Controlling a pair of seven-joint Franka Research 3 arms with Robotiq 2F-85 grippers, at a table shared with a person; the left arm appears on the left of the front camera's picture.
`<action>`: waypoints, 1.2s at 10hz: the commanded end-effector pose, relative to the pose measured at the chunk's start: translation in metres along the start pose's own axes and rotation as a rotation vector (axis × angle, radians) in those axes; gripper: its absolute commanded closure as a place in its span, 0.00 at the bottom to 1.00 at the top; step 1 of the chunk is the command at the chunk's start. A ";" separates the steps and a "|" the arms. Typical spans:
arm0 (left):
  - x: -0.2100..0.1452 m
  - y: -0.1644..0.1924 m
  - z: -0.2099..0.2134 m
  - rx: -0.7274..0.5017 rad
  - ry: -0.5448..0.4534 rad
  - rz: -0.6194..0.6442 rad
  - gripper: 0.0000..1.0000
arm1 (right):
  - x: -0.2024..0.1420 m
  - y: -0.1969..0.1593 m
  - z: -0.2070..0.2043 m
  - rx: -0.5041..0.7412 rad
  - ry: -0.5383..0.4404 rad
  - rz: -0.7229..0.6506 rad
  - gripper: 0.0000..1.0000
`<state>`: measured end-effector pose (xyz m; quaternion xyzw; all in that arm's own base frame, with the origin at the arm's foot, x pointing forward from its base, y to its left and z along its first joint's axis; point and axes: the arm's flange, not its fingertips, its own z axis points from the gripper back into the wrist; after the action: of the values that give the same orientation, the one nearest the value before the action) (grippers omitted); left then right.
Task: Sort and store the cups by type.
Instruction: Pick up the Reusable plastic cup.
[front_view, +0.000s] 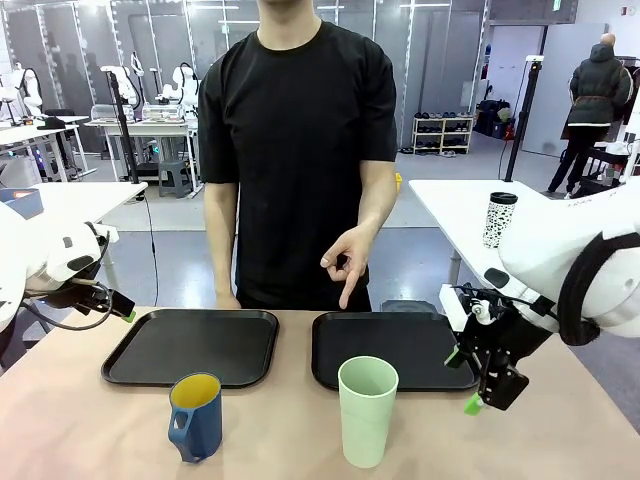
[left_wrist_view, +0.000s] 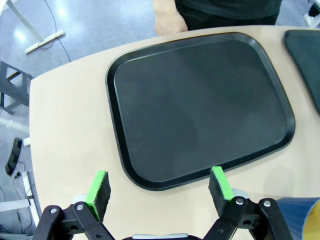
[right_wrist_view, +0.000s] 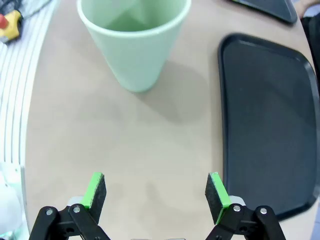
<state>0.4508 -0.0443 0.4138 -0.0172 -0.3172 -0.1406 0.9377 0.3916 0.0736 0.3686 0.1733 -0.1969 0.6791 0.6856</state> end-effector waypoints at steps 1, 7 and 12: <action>0.001 0.000 0.000 0.001 -0.002 0.001 0.00 | -0.021 0.014 -0.016 0.021 -0.145 -0.012 0.00; 0.001 0.000 0.000 0.001 -0.002 0.001 0.00 | -0.067 0.030 -0.054 -0.079 -0.417 -0.008 0.00; 0.001 0.000 0.000 0.001 -0.002 0.001 0.00 | -0.083 0.038 -0.087 -0.007 -0.727 -0.026 0.00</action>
<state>0.4508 -0.0443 0.4138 -0.0172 -0.3172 -0.1406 0.9377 0.3816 0.0456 0.2607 0.3927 -0.4151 0.5687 0.5917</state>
